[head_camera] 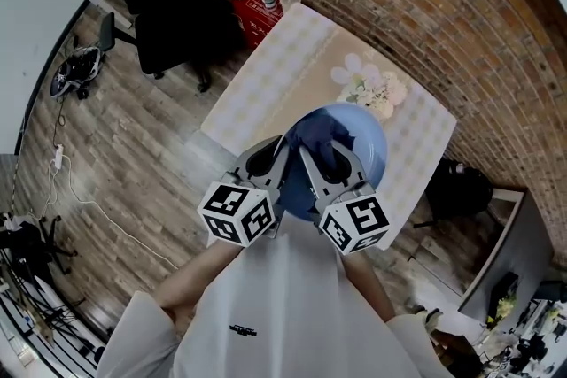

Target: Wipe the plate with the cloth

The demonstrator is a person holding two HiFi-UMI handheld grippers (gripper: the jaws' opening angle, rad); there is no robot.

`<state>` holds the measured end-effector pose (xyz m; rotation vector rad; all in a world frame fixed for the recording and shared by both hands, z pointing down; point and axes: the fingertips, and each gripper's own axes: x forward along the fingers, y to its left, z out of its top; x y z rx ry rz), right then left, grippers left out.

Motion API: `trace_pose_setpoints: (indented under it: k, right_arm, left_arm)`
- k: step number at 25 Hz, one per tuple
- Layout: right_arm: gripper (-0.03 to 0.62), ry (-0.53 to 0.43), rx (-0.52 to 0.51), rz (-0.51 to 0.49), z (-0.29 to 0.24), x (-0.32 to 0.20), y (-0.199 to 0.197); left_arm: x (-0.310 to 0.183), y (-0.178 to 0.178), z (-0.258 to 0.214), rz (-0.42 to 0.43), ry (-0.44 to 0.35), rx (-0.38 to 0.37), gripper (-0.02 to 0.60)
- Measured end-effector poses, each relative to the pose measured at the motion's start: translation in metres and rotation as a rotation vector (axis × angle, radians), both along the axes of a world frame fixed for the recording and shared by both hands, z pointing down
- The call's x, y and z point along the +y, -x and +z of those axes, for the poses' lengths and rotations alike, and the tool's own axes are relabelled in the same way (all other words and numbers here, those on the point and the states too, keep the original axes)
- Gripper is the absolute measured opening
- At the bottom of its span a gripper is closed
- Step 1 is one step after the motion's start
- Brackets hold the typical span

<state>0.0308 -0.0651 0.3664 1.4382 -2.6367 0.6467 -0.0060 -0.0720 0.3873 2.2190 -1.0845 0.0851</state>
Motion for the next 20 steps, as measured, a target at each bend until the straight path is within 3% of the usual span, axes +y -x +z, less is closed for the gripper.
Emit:
trace_pose_setpoints:
  k: [20]
  right_arm:
    - [0.12,0.011,0.007,0.028,0.0021,-0.0102,-0.0025]
  left_arm:
    - [0.0093,0.0043,-0.0033,0.019,-0.015,-0.012,0.037]
